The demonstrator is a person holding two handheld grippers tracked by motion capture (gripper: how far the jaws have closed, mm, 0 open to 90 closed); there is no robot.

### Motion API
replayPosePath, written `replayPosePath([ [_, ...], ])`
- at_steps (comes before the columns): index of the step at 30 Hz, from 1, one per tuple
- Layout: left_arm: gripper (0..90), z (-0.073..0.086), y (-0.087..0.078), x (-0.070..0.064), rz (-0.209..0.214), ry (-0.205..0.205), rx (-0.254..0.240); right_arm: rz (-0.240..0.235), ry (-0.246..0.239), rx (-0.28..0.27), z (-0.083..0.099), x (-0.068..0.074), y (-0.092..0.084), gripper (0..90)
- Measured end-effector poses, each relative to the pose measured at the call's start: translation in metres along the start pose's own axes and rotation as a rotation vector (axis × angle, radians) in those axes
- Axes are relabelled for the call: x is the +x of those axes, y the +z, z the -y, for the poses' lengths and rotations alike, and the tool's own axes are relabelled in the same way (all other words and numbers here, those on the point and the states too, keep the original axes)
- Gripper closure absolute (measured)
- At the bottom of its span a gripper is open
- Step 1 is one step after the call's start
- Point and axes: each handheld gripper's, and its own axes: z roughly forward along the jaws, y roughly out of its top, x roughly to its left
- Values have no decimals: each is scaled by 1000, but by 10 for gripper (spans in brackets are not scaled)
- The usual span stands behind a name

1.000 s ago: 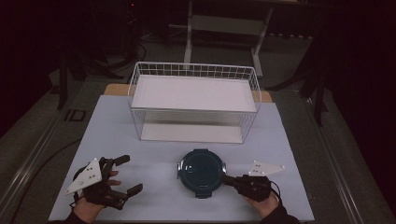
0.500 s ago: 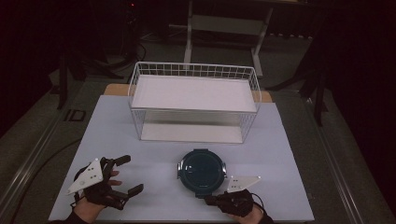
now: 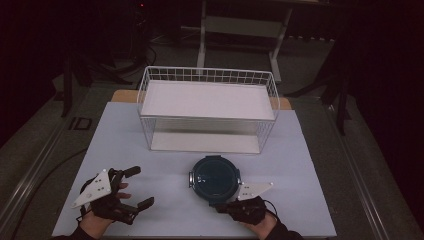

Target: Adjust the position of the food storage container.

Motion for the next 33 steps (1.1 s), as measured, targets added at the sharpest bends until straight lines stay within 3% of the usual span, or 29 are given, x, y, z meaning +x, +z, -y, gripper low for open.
replayPosePath([
  [2,5,0,-1,0,2,1,2,-4,-18,-2,-3,-1,4,900],
  [21,5,0,0,-1,2,2,4,25,-34,-9,-17,-29,13,900],
  [28,5,0,0,-1,5,4,5,57,-62,-6,-22,-33,19,900],
  [30,5,0,0,-1,4,3,5,36,-37,-16,-22,-37,19,900],
  [33,5,1,0,-1,5,1,7,46,-47,-24,-22,-35,18,900],
])
